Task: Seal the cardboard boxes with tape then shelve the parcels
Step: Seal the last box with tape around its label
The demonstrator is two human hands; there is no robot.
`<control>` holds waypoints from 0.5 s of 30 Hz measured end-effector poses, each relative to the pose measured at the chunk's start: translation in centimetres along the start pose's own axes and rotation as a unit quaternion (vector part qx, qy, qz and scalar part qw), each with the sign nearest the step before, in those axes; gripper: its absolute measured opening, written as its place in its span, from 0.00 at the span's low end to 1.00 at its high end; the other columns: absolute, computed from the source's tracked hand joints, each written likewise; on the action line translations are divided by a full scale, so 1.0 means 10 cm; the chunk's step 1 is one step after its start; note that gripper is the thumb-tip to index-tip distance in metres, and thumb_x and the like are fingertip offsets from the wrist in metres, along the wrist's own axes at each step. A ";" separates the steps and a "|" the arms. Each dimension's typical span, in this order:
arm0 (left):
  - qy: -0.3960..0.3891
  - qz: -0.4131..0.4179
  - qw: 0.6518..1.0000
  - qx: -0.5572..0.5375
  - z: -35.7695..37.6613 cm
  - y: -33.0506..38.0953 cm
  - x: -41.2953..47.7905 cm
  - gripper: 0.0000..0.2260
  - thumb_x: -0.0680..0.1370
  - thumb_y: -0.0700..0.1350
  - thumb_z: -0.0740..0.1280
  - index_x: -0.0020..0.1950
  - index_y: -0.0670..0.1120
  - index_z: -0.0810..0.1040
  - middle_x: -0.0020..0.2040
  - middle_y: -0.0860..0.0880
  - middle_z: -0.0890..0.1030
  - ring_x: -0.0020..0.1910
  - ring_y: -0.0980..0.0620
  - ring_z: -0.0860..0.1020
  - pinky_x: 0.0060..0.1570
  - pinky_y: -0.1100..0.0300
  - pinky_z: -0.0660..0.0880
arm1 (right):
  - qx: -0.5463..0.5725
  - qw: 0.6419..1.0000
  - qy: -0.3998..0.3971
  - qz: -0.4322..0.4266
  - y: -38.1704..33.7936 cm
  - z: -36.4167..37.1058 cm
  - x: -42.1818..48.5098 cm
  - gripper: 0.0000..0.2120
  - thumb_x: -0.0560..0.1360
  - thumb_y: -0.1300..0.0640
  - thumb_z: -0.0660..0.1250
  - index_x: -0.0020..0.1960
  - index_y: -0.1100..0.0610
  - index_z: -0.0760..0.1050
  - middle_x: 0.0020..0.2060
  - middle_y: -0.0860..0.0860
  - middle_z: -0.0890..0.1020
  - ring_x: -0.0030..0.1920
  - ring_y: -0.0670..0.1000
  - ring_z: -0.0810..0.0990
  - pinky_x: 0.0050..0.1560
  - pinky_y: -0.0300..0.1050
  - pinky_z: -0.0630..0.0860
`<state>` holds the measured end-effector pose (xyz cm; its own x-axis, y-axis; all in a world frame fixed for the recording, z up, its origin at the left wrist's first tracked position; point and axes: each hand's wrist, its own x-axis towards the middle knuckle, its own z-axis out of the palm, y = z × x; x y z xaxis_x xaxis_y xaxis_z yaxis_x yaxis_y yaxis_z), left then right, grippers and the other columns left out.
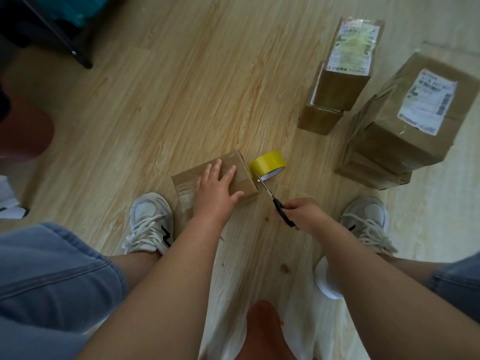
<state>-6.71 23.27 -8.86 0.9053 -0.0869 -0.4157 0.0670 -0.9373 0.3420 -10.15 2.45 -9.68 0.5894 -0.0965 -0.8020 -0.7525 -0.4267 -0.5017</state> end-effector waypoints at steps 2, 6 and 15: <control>0.003 0.007 1.000 -0.013 0.00 -0.04 0.00 0.30 0.80 0.55 0.64 0.79 0.57 0.57 0.81 0.50 0.48 0.80 0.50 0.44 0.77 0.48 0.45 | -0.010 1.000 0.006 0.004 -0.01 0.00 0.02 0.10 0.76 0.55 0.73 0.40 0.60 0.80 0.30 0.51 0.75 0.31 0.47 0.72 0.31 0.38 0.68; 0.007 0.010 0.998 -0.055 -0.01 -0.08 -0.01 0.29 0.79 0.53 0.67 0.79 0.56 0.60 0.81 0.51 0.50 0.80 0.51 0.46 0.78 0.48 0.47 | 0.008 1.000 0.021 0.012 0.01 0.01 0.03 0.08 0.77 0.57 0.72 0.41 0.61 0.81 0.31 0.52 0.75 0.31 0.48 0.72 0.30 0.39 0.66; 0.003 0.009 0.998 -0.063 -0.04 -0.07 -0.04 0.28 0.80 0.54 0.66 0.78 0.55 0.62 0.81 0.51 0.51 0.80 0.51 0.46 0.78 0.50 0.49 | 0.042 0.997 0.062 0.004 0.08 0.05 0.02 0.10 0.78 0.58 0.71 0.49 0.66 0.82 0.36 0.54 0.77 0.35 0.49 0.74 0.34 0.40 0.68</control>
<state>-6.99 24.09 -8.62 0.9094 -0.1005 -0.4037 0.1028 -0.8860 0.4522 -10.77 2.54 -10.43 0.6119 -0.2122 -0.7619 -0.7757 -0.3492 -0.5257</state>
